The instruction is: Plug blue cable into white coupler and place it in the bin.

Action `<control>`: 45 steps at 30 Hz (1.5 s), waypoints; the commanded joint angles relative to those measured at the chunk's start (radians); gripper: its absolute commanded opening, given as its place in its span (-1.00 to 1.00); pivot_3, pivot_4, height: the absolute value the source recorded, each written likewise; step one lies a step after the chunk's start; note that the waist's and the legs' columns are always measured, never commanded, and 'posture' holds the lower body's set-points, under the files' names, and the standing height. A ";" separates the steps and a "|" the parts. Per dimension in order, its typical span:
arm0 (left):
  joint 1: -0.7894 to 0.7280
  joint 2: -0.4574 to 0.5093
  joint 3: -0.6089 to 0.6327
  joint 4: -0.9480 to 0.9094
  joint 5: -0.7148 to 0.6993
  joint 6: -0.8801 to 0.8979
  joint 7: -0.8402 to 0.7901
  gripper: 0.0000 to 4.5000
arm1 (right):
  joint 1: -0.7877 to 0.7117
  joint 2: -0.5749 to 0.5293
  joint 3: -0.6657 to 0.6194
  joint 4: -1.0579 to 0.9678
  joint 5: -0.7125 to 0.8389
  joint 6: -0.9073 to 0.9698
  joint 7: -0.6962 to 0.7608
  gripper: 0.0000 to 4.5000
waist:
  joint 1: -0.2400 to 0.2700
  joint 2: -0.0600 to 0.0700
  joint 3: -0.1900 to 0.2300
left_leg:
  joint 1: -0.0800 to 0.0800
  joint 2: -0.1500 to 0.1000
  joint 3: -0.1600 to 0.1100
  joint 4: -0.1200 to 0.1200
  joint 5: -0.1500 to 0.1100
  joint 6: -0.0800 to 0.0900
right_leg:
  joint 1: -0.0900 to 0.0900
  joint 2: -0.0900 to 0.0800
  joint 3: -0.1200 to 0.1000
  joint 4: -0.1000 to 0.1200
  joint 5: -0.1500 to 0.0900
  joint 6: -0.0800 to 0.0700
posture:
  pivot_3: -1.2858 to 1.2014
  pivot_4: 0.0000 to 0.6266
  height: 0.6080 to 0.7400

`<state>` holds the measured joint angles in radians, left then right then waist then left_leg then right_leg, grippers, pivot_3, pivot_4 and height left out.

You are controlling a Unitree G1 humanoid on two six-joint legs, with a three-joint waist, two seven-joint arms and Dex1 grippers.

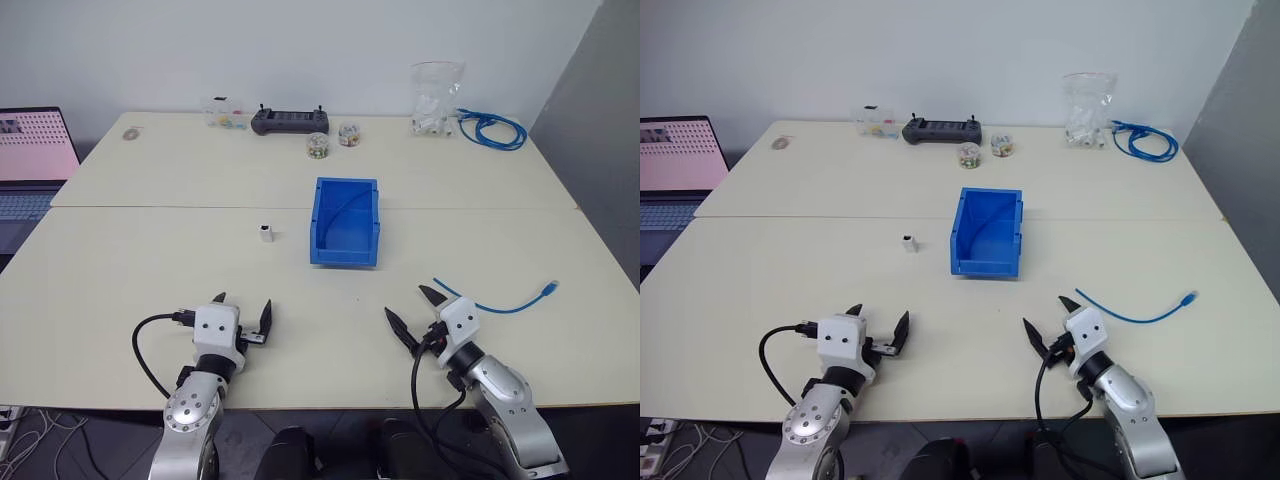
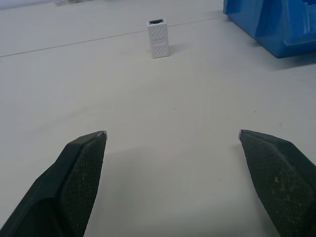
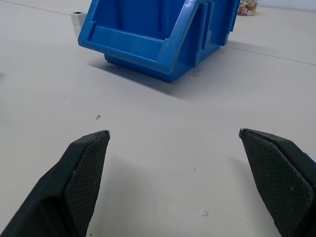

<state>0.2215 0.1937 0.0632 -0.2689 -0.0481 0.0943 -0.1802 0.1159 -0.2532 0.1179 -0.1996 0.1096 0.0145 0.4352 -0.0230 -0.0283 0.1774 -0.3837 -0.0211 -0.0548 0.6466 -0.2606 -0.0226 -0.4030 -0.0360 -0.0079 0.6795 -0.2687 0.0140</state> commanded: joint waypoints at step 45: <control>-0.457 0.503 -0.168 -0.074 -0.354 0.309 -0.751 1.00 | 0.164 0.037 -0.062 -0.208 -0.014 0.070 -0.159 0.98 | -0.002 0.001 0.000 | 0.000 0.000 -0.001 0.000 0.000 0.000 | 0.000 0.001 0.000 0.001 0.000 -0.001 | 0.03 -0.52 1.00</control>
<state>-0.1964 0.6958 -0.0843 -0.3572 -0.4269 0.4083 -0.9145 0.2701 -0.2249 0.0848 -0.3266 0.0915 0.0546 0.3144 -0.0254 -0.0276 0.1773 -0.3832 -0.0212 -0.0550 0.6465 -0.2605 -0.0226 -0.4030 -0.0353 -0.0076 0.6803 -0.2688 0.0136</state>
